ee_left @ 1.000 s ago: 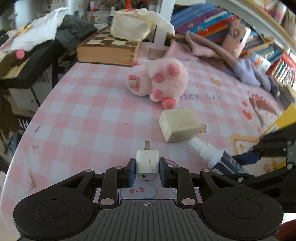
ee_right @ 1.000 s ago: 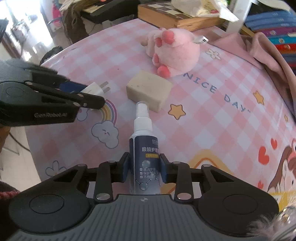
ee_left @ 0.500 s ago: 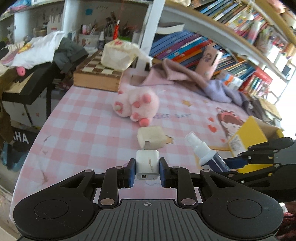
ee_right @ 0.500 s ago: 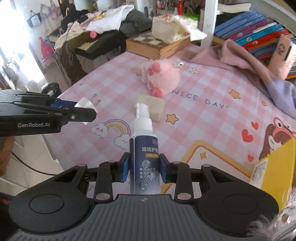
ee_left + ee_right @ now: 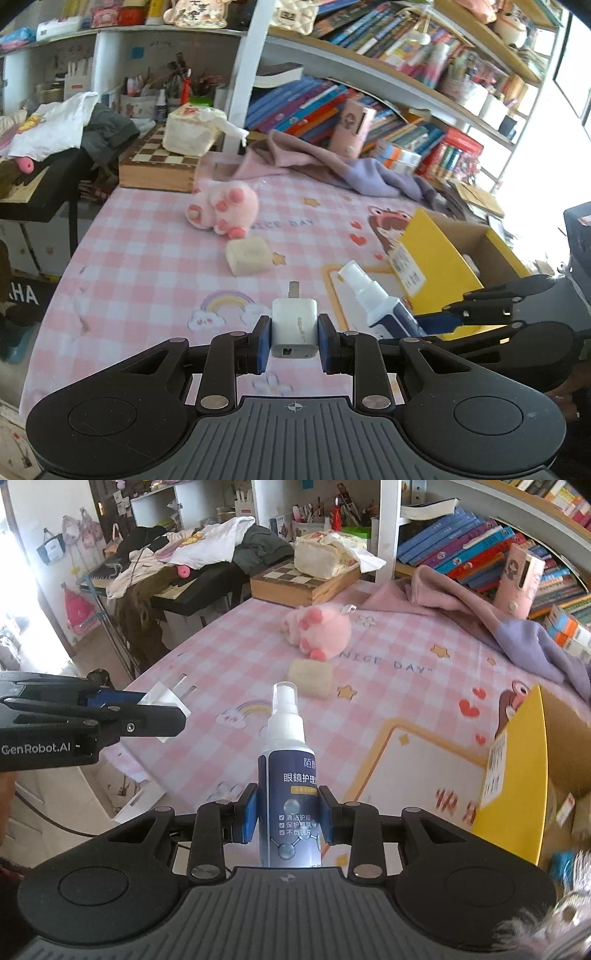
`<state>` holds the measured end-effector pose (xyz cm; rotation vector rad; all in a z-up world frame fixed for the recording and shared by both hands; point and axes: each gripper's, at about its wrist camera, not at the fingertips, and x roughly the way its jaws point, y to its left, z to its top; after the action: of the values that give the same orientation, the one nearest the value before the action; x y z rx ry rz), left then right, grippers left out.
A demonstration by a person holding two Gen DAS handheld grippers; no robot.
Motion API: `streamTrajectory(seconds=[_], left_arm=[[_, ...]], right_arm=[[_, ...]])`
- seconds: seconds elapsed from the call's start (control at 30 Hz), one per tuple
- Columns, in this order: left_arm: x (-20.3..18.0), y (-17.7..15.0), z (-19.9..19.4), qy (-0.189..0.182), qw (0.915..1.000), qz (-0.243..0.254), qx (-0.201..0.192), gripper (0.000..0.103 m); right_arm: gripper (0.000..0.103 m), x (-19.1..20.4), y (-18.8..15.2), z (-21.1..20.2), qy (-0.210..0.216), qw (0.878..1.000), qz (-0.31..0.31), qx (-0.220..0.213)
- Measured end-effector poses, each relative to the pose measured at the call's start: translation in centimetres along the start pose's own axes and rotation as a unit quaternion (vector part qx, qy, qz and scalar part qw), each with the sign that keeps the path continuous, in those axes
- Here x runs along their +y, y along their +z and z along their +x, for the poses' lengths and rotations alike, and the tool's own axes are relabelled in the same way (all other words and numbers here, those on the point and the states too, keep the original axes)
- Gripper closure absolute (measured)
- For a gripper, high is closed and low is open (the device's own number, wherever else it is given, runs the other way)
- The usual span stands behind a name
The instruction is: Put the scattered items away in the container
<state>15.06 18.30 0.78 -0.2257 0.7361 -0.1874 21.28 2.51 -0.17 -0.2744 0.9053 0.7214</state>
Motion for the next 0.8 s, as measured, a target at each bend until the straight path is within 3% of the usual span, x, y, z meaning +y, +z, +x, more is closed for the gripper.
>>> streamTrajectory(seconds=[0.5,0.8], left_arm=[[-3.4,-6.4,-6.2,-0.053,0.9977,0.042,0.013,0.078],[-6.0,-7.4,-7.2,-0.097,0.9921,0.079,0.010,0.079]], right_arm=[[0.072,5.8,-9.8,-6.4,-0.033,0.998,0.053,-0.012],[0.072,6.2,-13.1,-10.1,-0.082,0.992,0.096,-0.027]])
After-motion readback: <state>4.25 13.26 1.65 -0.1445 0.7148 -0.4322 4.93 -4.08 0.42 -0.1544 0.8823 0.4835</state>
